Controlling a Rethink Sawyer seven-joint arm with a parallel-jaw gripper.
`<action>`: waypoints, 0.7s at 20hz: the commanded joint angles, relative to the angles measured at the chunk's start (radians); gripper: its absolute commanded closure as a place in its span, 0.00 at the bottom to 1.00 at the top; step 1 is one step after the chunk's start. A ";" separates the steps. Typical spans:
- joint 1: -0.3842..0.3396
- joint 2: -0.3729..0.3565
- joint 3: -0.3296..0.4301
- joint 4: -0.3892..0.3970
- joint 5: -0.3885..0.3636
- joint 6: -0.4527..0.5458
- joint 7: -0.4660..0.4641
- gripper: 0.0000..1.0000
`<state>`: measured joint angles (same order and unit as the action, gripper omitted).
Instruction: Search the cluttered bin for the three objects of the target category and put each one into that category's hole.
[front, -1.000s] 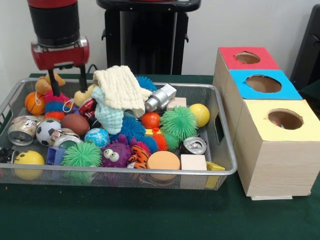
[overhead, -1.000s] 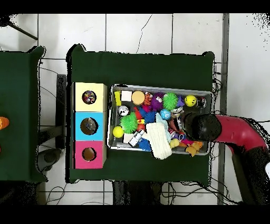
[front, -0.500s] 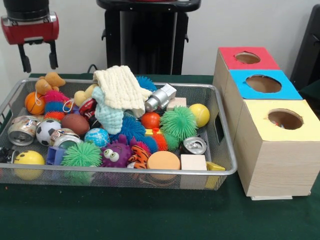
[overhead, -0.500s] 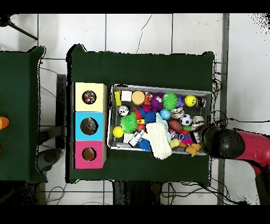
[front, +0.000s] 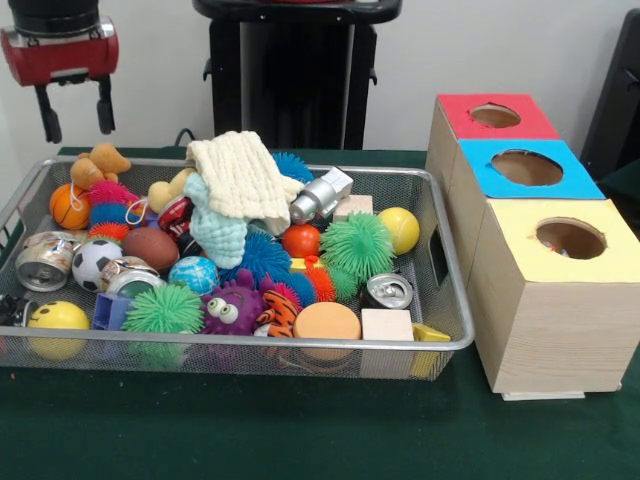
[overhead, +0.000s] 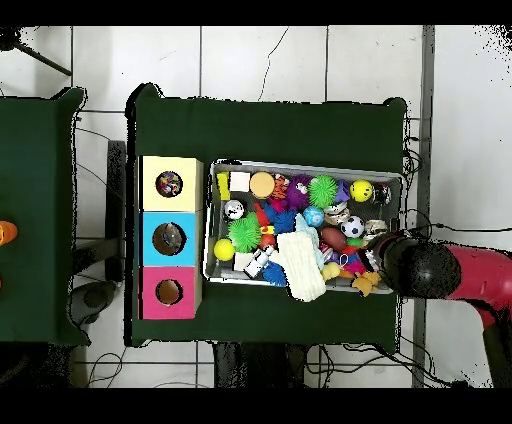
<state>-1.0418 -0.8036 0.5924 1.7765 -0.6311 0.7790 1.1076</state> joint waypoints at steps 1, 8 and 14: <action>0.041 0.047 0.061 0.037 -0.073 0.084 -0.232 0.00; 0.046 0.150 0.046 -0.049 -0.133 0.053 -0.255 0.00; 0.021 0.191 0.051 -0.067 -0.159 0.040 -0.271 0.00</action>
<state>-1.0038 -0.6872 0.5984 1.7608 -0.7162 0.7790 1.1076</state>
